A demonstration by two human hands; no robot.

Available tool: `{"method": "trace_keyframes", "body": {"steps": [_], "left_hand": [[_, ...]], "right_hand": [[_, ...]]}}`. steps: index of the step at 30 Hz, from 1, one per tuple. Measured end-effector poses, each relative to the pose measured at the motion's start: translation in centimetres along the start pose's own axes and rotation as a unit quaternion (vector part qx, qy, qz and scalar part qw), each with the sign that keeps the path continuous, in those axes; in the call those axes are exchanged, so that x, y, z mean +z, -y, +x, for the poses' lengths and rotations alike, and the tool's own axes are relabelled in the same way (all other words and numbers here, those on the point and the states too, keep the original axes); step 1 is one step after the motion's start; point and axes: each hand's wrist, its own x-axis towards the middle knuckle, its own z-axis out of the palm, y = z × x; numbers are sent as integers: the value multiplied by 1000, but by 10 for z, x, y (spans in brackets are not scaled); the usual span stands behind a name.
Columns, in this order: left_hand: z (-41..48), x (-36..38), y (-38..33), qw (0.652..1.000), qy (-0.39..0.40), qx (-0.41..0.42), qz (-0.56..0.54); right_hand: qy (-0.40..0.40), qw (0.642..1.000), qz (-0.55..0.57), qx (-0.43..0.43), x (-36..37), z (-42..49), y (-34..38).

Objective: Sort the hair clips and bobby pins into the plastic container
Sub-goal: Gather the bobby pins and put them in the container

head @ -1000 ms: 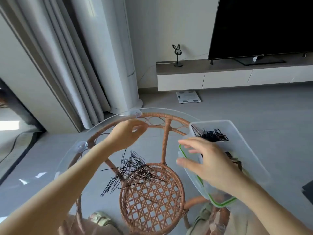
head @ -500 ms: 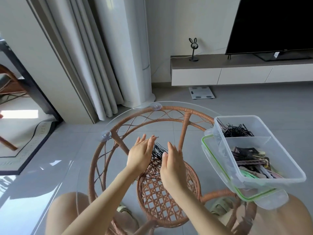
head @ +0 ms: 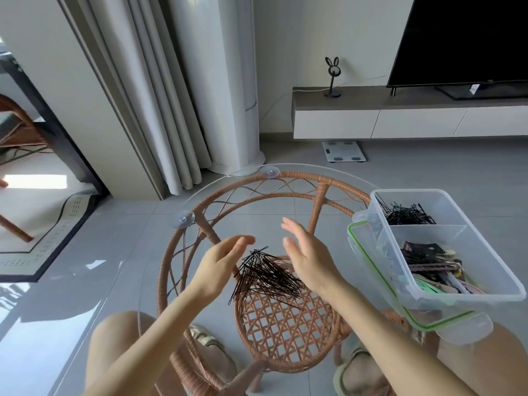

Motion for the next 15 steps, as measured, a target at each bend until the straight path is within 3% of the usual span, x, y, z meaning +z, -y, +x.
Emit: {"method": "trace_keyframes", "body": {"steps": [3, 5, 8, 12, 15], "left_hand": [[-9, -12, -2, 957, -51, -19, 284], [-18, -14, -4, 932, -49, -84, 349], [-33, -7, -6, 952, -2, -125, 278], [-41, 9, -17, 982, 19, -179, 59], [-42, 5, -20, 984, 16, -179, 4]], "right_hand": [[122, 988, -98, -2, 11, 8, 1], [136, 984, -113, -10, 19, -6, 0], [134, 984, -109, -49, 27, -33, 1], [142, 989, -28, -28, 22, -53, 13], [48, 995, -78, -30, 7, -65, 12]]}}
